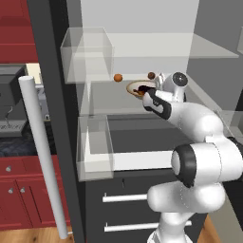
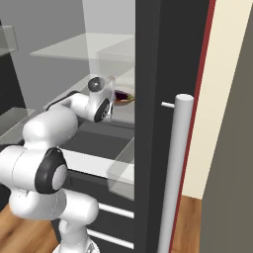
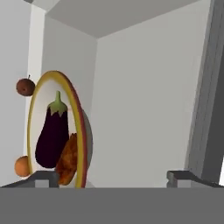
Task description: Pick the chicken drumstick and eggplant from their plates and place them in the bowl. Then put the bowl in the fridge.
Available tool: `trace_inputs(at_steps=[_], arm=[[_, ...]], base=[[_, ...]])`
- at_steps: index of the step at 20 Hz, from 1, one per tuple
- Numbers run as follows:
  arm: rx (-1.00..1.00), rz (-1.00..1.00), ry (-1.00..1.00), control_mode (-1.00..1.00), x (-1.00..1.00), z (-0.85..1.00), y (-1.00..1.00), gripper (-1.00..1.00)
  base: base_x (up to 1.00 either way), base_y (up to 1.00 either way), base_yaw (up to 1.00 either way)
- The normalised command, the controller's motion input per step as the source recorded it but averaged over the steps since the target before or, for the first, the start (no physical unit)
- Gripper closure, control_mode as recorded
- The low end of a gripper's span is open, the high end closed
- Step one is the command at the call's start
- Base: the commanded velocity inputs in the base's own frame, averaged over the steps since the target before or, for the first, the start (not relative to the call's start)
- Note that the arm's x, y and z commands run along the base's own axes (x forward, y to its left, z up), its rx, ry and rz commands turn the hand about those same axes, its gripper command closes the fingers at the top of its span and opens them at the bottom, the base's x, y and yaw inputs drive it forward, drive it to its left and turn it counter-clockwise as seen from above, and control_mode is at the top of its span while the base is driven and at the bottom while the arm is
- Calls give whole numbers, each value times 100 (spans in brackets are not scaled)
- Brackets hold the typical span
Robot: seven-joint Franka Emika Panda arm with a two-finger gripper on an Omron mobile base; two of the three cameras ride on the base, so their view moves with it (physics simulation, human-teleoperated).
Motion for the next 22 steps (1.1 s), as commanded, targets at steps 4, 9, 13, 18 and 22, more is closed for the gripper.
trace_inputs(at_steps=[4,9,13,18,22], arm=[[0,0,0,-100,-63,36,3,-100],[-1,0,0,-100,-70,33,1,-100],[-8,0,-3,-100,-85,10,3,-100],[-12,0,-7,-100,-88,0,7,-100],[-11,0,-12,-100,-93,-4,7,-100]], base=[[0,0,0],[0,0,0],[0,0,0],[0,0,0],[0,0,0]])
